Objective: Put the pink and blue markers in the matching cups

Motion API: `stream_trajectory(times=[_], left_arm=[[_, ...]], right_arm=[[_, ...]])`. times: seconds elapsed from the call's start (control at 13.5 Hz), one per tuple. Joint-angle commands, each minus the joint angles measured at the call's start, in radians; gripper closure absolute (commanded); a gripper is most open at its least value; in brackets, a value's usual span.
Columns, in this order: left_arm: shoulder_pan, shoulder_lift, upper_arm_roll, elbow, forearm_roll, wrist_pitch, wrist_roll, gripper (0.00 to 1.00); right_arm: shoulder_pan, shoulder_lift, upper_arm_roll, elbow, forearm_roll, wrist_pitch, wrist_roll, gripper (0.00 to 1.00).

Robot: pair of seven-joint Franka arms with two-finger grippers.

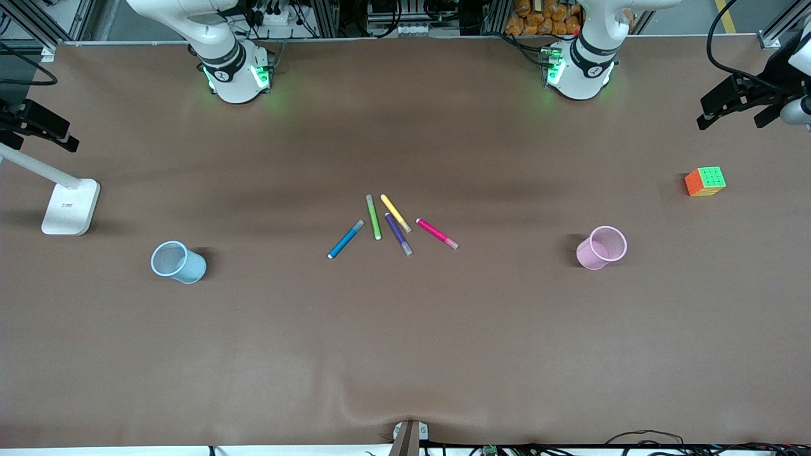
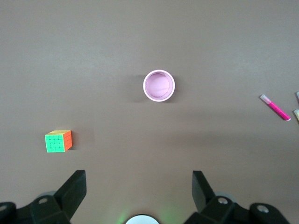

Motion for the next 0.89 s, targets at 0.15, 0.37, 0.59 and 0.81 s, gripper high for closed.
stream_trajectory(times=[0.15,0.37,0.59,0.81], left_arm=[[-0.012,0.072,-0.035,-0.002,0.019,0.049,-0.019,0.0],[-0.013,0.152,-0.1,-0.002,0.047,0.08,-0.126,0.0],[-0.015,0.216,-0.176,0.001,0.071,0.111,-0.244,0.0],[-0.018,0.276,-0.252,0.004,0.073,0.147,-0.392,0.0]], right_arm=[[-0.011,0.004,0.007,0.009,0.0,-0.009,0.011,0.0],[-0.01,0.004,0.007,0.009,0.0,-0.009,0.011,0.0],[-0.01,0.004,0.007,0.009,0.001,-0.009,0.009,0.0],[-0.01,0.004,0.007,0.009,0.001,-0.009,0.011,0.0]])
